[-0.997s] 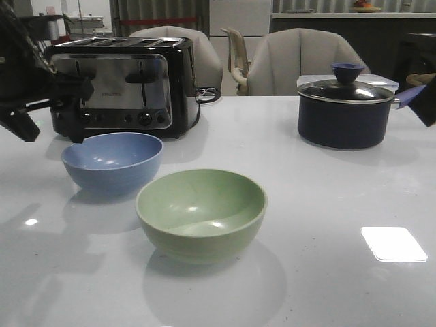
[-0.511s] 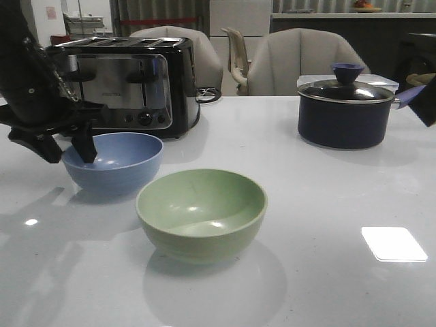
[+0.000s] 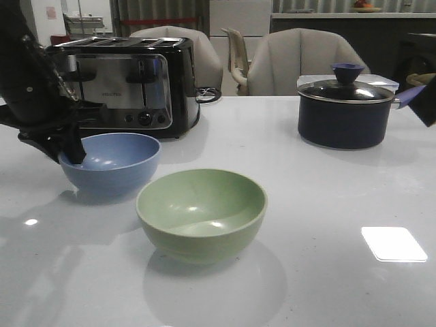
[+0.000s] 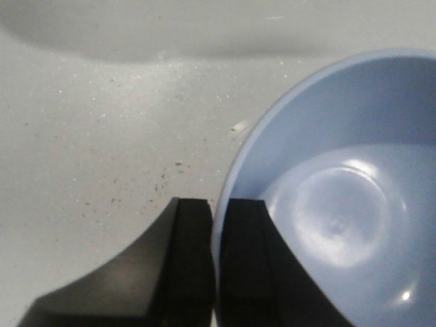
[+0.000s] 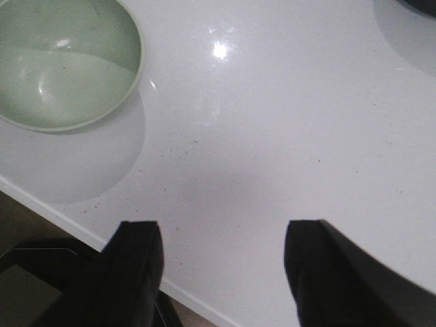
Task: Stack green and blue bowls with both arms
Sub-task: 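Lift the blue bowl and move it above the green bowl, then lower the blue bowl into the green bowl and open the left gripper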
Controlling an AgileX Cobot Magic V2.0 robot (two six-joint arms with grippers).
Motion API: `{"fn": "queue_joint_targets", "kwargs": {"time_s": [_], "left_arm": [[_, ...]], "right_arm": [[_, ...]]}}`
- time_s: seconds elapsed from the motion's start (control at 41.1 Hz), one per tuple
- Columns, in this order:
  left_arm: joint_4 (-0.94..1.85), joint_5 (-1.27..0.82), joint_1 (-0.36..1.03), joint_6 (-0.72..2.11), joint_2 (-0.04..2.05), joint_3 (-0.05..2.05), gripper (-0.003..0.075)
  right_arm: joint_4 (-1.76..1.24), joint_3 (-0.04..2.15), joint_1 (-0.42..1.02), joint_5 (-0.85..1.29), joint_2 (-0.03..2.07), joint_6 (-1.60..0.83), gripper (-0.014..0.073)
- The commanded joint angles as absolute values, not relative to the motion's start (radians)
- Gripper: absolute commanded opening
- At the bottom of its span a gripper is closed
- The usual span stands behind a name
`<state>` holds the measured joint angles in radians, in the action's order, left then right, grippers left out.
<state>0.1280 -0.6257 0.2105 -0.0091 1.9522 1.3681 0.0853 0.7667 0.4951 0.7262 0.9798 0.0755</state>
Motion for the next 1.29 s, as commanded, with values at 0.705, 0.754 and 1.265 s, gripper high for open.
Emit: {"fn": "queue_joint_targets", "kwargs": {"time_s": [0.705,0.754,1.265], "left_arm": [[0.231,-0.866,0.478,0.124,1.606,1.399,0.0102],[0.231,-0.843,0.501,0.124,1.618,1.399,0.0102],[0.271,-0.781,0.541,0.124,1.772,1.399,0.0193]], "right_arm": [[0.102,0.792,0.493,0.667,0.964,0.074,0.0505],[0.102,0.792,0.493,0.667,0.964,0.074,0.0505],[0.102,0.792,0.493,0.668,0.964,0.074,0.0505]]}}
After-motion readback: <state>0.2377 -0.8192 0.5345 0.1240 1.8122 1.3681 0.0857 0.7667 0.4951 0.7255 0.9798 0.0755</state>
